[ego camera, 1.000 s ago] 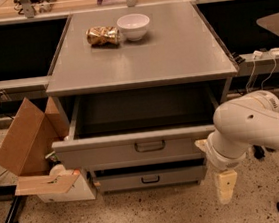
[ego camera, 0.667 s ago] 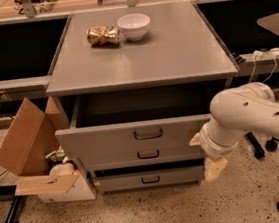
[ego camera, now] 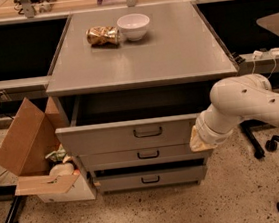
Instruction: Close top drawer
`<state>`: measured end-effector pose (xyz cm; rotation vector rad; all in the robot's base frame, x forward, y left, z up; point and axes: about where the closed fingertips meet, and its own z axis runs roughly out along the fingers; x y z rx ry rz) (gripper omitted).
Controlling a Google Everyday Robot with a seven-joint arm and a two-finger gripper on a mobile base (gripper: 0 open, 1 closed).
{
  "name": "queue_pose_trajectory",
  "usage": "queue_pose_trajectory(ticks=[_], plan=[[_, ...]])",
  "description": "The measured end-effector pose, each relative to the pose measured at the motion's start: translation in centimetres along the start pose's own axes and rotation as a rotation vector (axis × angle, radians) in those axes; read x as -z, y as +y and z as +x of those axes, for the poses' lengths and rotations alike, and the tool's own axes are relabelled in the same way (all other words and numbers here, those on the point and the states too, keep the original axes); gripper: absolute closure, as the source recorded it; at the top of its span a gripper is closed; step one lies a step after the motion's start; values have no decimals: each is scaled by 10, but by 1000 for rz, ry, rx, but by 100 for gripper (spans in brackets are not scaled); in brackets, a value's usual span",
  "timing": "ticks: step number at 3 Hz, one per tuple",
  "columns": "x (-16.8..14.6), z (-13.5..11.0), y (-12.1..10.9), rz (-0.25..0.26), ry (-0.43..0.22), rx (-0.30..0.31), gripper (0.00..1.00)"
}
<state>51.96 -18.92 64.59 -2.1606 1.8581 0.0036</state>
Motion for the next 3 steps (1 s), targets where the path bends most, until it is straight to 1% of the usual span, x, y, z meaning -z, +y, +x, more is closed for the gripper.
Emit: queue_pose_trajectory(ticks=[1, 2, 3], plan=[[-7, 13, -34, 29, -21, -21, 100], [-11, 20, -63, 52, -21, -38, 0], [-6, 25, -57, 58, -23, -33, 0]])
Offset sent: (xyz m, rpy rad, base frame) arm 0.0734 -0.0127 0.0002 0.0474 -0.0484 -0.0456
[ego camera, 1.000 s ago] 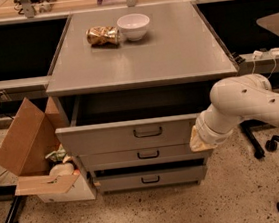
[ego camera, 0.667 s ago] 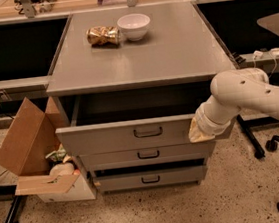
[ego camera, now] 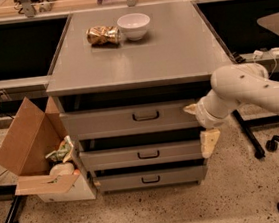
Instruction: Close top drawer
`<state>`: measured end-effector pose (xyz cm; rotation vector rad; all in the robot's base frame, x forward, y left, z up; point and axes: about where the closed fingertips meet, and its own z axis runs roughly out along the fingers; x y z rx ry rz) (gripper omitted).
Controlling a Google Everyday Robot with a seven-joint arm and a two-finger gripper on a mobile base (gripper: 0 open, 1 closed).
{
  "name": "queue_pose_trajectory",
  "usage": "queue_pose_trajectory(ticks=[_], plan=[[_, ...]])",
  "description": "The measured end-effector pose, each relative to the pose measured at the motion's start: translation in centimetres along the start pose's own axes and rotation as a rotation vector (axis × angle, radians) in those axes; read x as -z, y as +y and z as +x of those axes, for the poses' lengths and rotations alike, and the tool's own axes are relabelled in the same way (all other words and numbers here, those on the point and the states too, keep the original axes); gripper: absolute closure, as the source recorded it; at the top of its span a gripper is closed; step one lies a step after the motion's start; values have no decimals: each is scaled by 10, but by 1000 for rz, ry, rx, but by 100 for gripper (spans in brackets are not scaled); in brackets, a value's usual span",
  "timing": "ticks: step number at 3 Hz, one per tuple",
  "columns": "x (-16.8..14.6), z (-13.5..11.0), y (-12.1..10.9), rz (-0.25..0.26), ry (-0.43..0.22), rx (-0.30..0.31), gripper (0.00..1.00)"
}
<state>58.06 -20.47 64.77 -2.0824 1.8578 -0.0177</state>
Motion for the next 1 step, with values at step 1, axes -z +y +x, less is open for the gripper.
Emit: queue_pose_trajectory(ticks=[1], plan=[[18, 3, 20, 21, -6, 11, 0]])
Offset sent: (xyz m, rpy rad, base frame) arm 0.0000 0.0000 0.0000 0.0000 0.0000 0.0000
